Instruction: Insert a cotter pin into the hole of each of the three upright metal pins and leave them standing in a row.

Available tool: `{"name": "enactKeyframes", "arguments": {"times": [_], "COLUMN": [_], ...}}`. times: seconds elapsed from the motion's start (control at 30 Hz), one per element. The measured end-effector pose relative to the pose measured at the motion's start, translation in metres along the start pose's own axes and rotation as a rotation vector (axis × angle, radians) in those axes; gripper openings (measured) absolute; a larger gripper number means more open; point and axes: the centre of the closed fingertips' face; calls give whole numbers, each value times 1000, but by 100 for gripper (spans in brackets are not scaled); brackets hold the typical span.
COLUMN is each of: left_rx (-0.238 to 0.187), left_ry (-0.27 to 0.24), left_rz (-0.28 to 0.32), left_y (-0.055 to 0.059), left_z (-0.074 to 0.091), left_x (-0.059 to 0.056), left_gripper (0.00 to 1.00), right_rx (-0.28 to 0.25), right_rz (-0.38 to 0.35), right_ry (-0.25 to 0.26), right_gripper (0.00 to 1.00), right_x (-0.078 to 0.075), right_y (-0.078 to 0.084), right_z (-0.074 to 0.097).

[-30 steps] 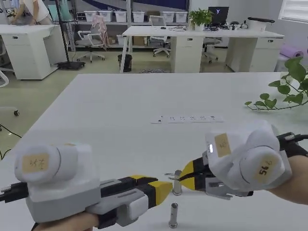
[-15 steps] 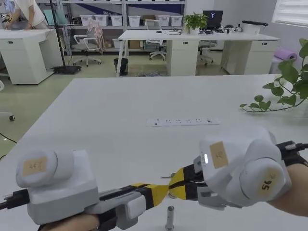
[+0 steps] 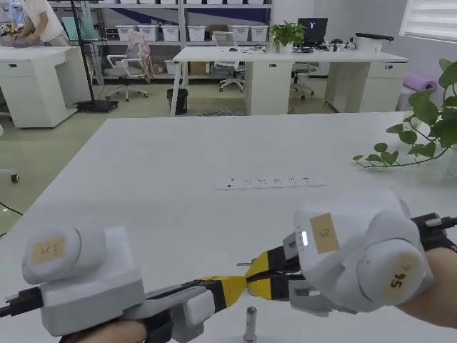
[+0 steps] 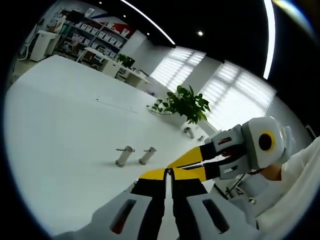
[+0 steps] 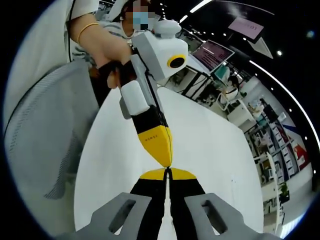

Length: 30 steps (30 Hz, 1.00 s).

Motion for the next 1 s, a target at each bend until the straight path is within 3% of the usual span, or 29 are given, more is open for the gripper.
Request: {"name": "enactKeyframes", "arguments": {"times": [0.57,1.0], "left_rx": [4,-5], "left_ry": [-12,-27], "left_rz": [-78,-135], "left_y": [2,0], "left_z": [2,6], "left_x": [3,10], "left_gripper": [0,0], "right_rx": [-42,-67], "right_rz": [-69,-254], "right_ry": [-32,-82], "right_gripper": [4,11], "right_x": [3,4], "right_y": [-2,12], "right_z": [-4,-2]}}
Point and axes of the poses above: the centre of the closed fingertips' face, and the gripper's own axes: z roughly backward along the fingers, x roughly to its left, y roughly out of its underside, and after that the axes turned 6 degrees about x, right-handed
